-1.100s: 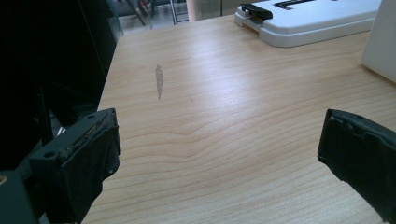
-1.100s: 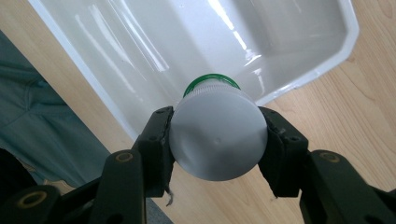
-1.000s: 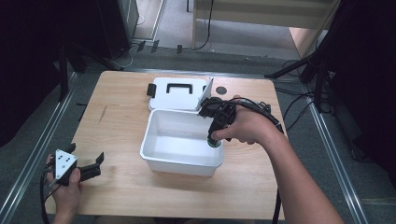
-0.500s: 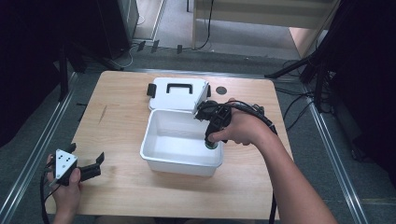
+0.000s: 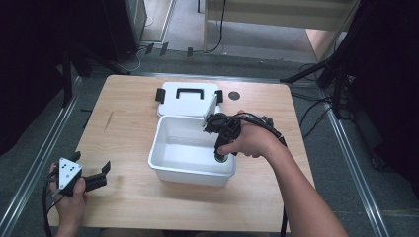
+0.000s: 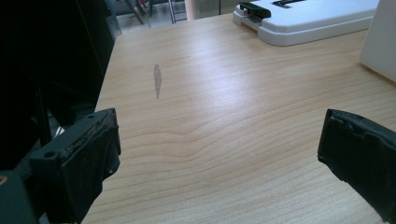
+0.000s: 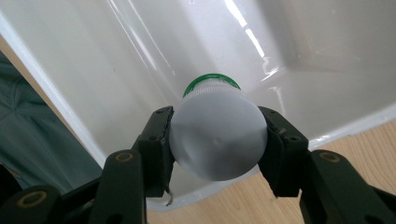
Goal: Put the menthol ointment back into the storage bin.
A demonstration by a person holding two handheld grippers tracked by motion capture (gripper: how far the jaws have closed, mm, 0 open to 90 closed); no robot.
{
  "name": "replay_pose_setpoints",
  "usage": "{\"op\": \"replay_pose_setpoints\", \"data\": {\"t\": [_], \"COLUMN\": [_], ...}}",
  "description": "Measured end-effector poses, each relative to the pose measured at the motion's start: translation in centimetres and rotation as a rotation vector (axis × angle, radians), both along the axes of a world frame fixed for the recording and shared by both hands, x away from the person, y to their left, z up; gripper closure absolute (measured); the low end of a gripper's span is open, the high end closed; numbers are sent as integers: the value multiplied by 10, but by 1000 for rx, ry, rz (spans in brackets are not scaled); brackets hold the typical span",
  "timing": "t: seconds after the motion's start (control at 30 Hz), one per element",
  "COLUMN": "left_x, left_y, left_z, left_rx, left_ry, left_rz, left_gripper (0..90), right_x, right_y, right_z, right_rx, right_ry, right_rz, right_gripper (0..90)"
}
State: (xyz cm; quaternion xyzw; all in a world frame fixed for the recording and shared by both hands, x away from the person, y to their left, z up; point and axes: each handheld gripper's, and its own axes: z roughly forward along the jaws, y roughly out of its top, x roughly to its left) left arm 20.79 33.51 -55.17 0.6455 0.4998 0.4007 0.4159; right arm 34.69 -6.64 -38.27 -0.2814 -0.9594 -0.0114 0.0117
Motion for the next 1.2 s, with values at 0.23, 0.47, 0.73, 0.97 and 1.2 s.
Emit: {"op": "replay_pose_setpoints", "data": {"t": [0.23,0.47,0.73,0.97,1.2], "left_x": [0,0,0,0,0], "left_y": [0,0,0,0,0], "left_z": [0,0,0,0,0], "left_rx": [-2,-2,3,3,1], "left_ry": [1,-3,0,0,0], "left_rz": [0,0,-2,-3,-2], "left_gripper": [0,0,0,0,0], "right_x": [1,2,3,3,3], "right_y": [1,1,2,6,11], "right_z": [-13,-23,-36,-42,-45], "right_rx": [2,2,2,5,18], "right_ry": [13,22,24,29,32], "right_rz": [16,23,38,47,53], "right_gripper": [515,515,515,515,515]}}
